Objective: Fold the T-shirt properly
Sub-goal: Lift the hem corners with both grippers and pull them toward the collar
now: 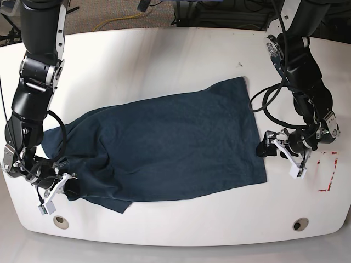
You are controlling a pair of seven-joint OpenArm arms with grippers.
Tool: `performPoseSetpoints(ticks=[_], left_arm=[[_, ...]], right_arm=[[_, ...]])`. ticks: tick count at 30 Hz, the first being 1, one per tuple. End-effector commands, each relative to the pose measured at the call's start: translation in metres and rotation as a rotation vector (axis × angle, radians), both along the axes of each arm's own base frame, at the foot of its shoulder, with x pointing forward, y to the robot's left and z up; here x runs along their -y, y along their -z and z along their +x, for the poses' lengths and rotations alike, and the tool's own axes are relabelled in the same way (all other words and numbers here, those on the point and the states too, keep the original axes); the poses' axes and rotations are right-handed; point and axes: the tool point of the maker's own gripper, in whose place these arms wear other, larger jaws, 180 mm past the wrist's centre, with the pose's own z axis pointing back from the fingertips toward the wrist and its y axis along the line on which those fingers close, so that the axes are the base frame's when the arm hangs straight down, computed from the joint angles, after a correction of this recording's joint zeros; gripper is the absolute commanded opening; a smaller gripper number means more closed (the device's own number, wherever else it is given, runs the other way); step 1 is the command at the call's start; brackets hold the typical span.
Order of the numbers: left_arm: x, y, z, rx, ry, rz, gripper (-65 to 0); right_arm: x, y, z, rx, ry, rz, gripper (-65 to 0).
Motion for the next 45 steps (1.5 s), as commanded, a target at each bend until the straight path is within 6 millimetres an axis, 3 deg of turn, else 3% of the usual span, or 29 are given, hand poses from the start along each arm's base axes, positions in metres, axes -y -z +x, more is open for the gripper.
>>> performPoseSetpoints(ticks=[1,5,11,16,24,28,30,31,37,45], left_arm=[[-0.002,-0.011,0.015,0.064,-0.029,-0.054,-10.7],[0.008,0.01,0.015,0.039,-0.045,-0.13,-10.7],[0.019,0.023,0.021,0.022,-0.06,-0.208,-10.7],[0.031,0.025,0.028,0.001,-0.054,-0.255,-10.6],[0.074,0.029,0.038,-0.024,-0.024,-0.36,-10.8],[0.082,0.027,0.044,0.003,-0.037,-0.393,-11.3],[0.082,0.025,0.046,0.023,-0.048,-0.4,-16.1],[0.082,0.024,0.046,0.027,-0.051,-0.404,-21.7],[0.079,0.026,0.053,0.03,-0.125,-0.415,-63.1],[0.073,0.032,0.049,0.011,-0.152,-0.405,-65.0]], right_arm=[[0.005,-0.026,0.01,0.077,0.006,0.004,-65.0],[0.004,-0.025,0.009,0.076,0.005,0.007,-65.0],[0.004,-0.026,0.01,0.079,0.005,0.012,-65.0],[0.002,-0.026,0.01,0.079,0.003,0.014,-65.0],[0.001,-0.024,0.009,0.077,0.002,0.017,-65.0],[0.001,-0.015,0.005,0.058,0.002,0.016,-65.0],[0.001,-0.014,0.004,0.057,0.002,0.016,-65.0],[0.001,-0.014,0.004,0.055,0.002,0.016,-65.0],[0.002,-0.005,-0.001,0.037,0.003,0.017,-65.0],[0.002,-0.004,-0.001,0.036,0.003,0.017,-65.0]])
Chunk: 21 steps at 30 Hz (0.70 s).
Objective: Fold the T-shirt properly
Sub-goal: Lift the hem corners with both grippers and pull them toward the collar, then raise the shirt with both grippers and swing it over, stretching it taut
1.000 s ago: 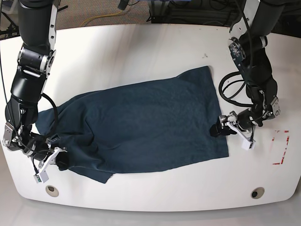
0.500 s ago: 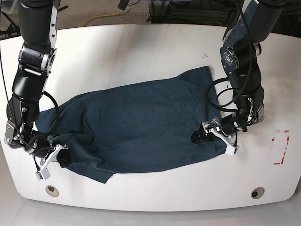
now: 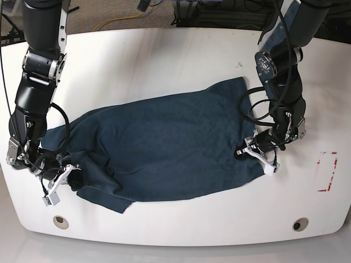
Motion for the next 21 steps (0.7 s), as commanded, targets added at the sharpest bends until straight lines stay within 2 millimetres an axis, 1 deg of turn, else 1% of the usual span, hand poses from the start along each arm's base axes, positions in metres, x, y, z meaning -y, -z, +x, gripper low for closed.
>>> performPoseSetpoints(ticks=[1,3,5,8,9,10,11,15,16,18,21], left_arm=[[-0.01,-0.022,0.017,0.064,-0.025,0.0,-65.0],[-0.02,-0.02,0.014,0.05,-0.025,0.016,-65.0],[-0.026,-0.02,0.011,0.029,-0.018,0.019,-65.0],[-0.049,-0.039,0.015,0.067,-0.049,0.027,-65.0],[-0.058,-0.042,0.012,0.073,-0.052,0.043,-65.0],[-0.061,-0.042,0.008,0.071,-0.052,0.052,-65.0],[-0.066,-0.047,0.007,0.083,-0.054,0.064,-65.0],[-0.077,-0.069,0.004,0.127,-0.041,0.124,-65.0],[-0.08,-0.077,0.003,0.14,-0.032,0.155,-65.0],[-0.085,-0.087,0.001,0.155,-0.022,0.194,-65.0],[-0.094,-0.119,0.0,0.211,-0.011,0.283,-65.0]], right_arm=[[0.007,-0.03,0.013,0.087,0.01,0.004,-65.0],[0.007,-0.032,0.013,0.09,0.009,0.003,-65.0],[0.007,-0.038,0.015,0.109,0.006,-0.007,-65.0],[0.006,-0.052,0.017,0.147,-0.004,-0.027,-65.0],[0.005,-0.056,0.018,0.159,-0.007,-0.033,-65.0],[0.005,-0.058,0.018,0.164,-0.009,-0.036,-65.0],[0.005,-0.058,0.019,0.164,-0.008,-0.039,-65.0],[0.005,-0.06,0.02,0.166,-0.012,-0.046,-65.0],[0.004,-0.059,0.02,0.165,-0.013,-0.047,-65.0],[0.004,-0.065,0.023,0.178,-0.013,-0.047,-65.0],[0.003,-0.073,0.026,0.194,-0.014,-0.047,-65.0]])
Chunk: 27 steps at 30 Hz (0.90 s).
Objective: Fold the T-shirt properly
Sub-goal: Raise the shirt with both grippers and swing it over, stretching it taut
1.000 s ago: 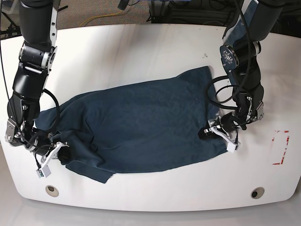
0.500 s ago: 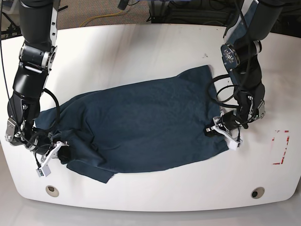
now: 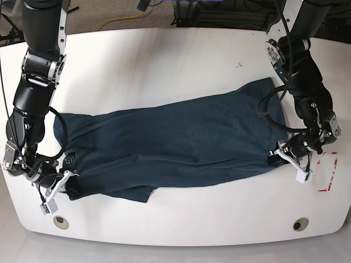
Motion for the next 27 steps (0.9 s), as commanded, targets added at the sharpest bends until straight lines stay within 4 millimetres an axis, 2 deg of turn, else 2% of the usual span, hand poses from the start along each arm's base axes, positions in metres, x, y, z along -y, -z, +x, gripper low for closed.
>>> performPoseSetpoints(ticks=[1,4,7,9,14,17,21,23,27], left_arm=[[-0.015,-0.049,0.013,0.117,-0.006,0.068,-65.0],[-0.021,-0.078,0.011,0.176,-0.006,0.143,-65.0],[-0.034,-0.114,0.005,0.245,-0.017,0.246,-65.0],[-0.04,-0.136,0.002,0.286,-0.024,0.304,-65.0],[-0.051,-0.189,0.005,0.388,-0.051,0.385,-65.0],[-0.061,-0.225,0.008,0.46,-0.076,0.426,-65.0],[-0.069,-0.256,0.003,0.528,-0.102,0.483,-64.9],[-0.073,-0.287,-0.002,0.598,-0.122,0.52,-64.9],[-0.085,-0.338,-0.008,0.709,-0.149,0.551,-64.9]], right_arm=[[0.005,-0.042,0.016,0.114,0.004,0.003,-65.0],[0.005,-0.064,0.025,0.158,0.004,0.003,-65.0],[0.007,-0.077,0.03,0.183,0.006,0.001,-65.0],[0.008,-0.098,0.037,0.223,0.007,-0.003,-65.0],[0.016,-0.138,0.046,0.295,0.018,-0.015,-65.0],[0.02,-0.171,0.051,0.329,0.019,-0.038,-65.0],[0.028,-0.218,0.053,0.385,0.029,-0.063,-65.0],[0.035,-0.247,0.052,0.423,0.039,-0.074,-65.0],[0.039,-0.288,0.049,0.477,0.048,-0.091,-65.0]])
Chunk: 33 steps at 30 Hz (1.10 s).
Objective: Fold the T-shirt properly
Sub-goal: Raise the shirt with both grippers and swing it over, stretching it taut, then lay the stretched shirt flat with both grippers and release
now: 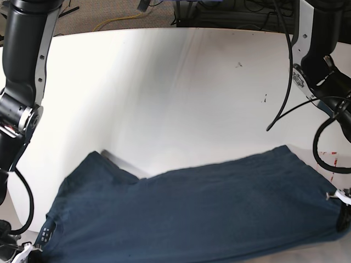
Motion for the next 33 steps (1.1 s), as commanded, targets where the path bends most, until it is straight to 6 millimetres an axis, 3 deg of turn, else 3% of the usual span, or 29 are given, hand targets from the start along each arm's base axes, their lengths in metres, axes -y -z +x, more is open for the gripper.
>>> performPoseSetpoints(ticks=[1,4,8,13,15,19,23,27,33], left_arm=[[-0.014,-0.059,-0.008,0.146,-0.03,0.045,-64.9],[-0.004,-0.081,-0.006,0.181,0.013,0.086,-64.9],[0.004,-0.085,-0.007,0.189,0.057,0.099,-64.9],[0.012,-0.056,-0.007,0.131,0.101,0.084,-64.9],[0.014,-0.037,-0.007,0.092,0.115,0.074,-64.9],[0.017,0.001,-0.015,0.01,0.12,0.089,-64.9],[0.025,0.058,-0.033,-0.116,0.161,0.156,-65.0],[0.03,0.103,-0.056,-0.221,0.188,0.202,-65.0],[0.018,0.157,-0.094,-0.369,0.161,0.186,-65.0]], right_arm=[[0.013,-0.052,-0.006,0.091,0.033,-0.015,-65.0],[0.015,-0.063,-0.009,0.08,0.041,-0.031,-65.0],[0.024,-0.059,-0.018,0.054,0.066,-0.074,-65.0],[0.015,-0.009,-0.028,-0.002,0.034,-0.107,-65.0],[0.008,0.025,-0.034,-0.053,-0.002,-0.091,-65.0],[0.013,0.087,-0.057,-0.143,-0.004,-0.049,-65.0],[0.009,0.15,-0.085,-0.235,0.0,-0.009,-65.0],[0.011,0.193,-0.115,-0.309,0.018,-0.009,-65.0],[0.0,0.236,-0.148,-0.397,0.002,-0.024,-65.0]])
